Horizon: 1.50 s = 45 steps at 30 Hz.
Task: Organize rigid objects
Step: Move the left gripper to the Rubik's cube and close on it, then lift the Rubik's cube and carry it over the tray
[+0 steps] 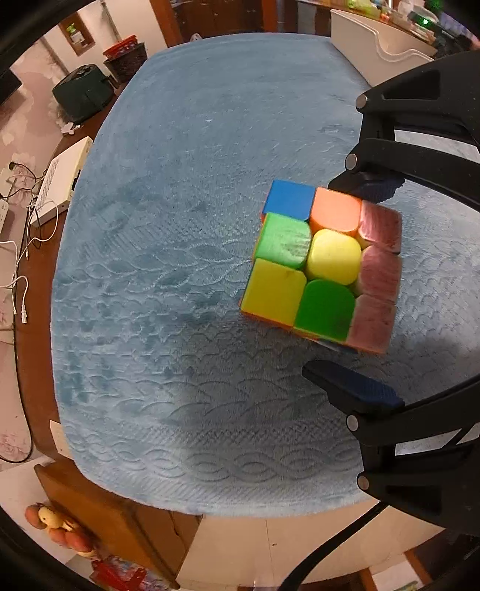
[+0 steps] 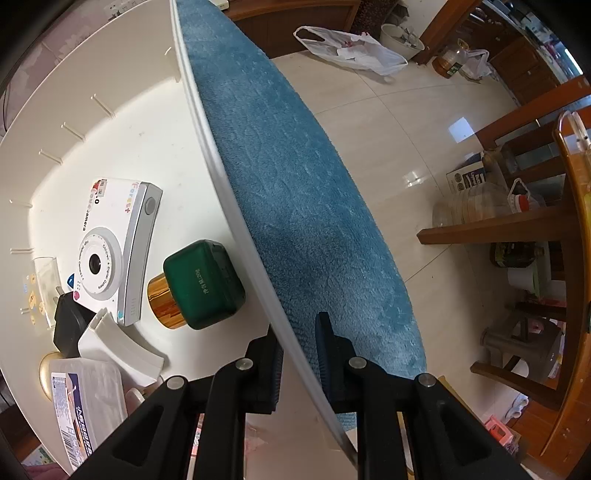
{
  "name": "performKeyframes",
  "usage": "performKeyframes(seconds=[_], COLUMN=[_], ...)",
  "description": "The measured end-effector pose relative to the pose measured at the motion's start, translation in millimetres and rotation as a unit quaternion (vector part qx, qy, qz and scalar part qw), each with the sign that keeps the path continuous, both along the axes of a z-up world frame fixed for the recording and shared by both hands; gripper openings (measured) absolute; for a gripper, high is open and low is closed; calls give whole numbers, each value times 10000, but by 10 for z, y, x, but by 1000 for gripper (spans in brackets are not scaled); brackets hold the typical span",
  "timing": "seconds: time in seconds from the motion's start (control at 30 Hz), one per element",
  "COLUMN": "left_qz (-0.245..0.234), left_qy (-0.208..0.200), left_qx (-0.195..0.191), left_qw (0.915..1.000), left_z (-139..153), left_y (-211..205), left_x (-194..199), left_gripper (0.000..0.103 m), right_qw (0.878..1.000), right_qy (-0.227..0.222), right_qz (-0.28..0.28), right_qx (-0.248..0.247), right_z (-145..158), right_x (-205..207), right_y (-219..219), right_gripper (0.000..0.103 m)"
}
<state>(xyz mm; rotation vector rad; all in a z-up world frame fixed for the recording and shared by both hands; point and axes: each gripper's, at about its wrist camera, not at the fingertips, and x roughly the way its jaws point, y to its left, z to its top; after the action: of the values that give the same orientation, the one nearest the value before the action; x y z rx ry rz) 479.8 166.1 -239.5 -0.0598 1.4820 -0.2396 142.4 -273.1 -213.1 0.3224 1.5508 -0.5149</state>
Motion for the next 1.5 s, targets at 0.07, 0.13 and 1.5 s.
performKeyframes(seconds=[0.07, 0.13, 1.5], left_qz=[4, 8, -284], left_qy=[-56, -124, -952], left_qx=[-29, -53, 904], left_qw=[10000, 9999, 9909], left_z=[12, 15, 1198], left_y=[4, 16, -1020], left_x=[0, -8, -2290], left_gripper=[78, 76, 59], right_qw=[10000, 10000, 9876], right_qy=[2, -6, -806], right_qz=[8, 9, 1140], right_qx=[2, 2, 725], right_z=[2, 10, 124], right_x=[-1, -1, -220], right_y=[-7, -15, -120], right_gripper=[19, 19, 19])
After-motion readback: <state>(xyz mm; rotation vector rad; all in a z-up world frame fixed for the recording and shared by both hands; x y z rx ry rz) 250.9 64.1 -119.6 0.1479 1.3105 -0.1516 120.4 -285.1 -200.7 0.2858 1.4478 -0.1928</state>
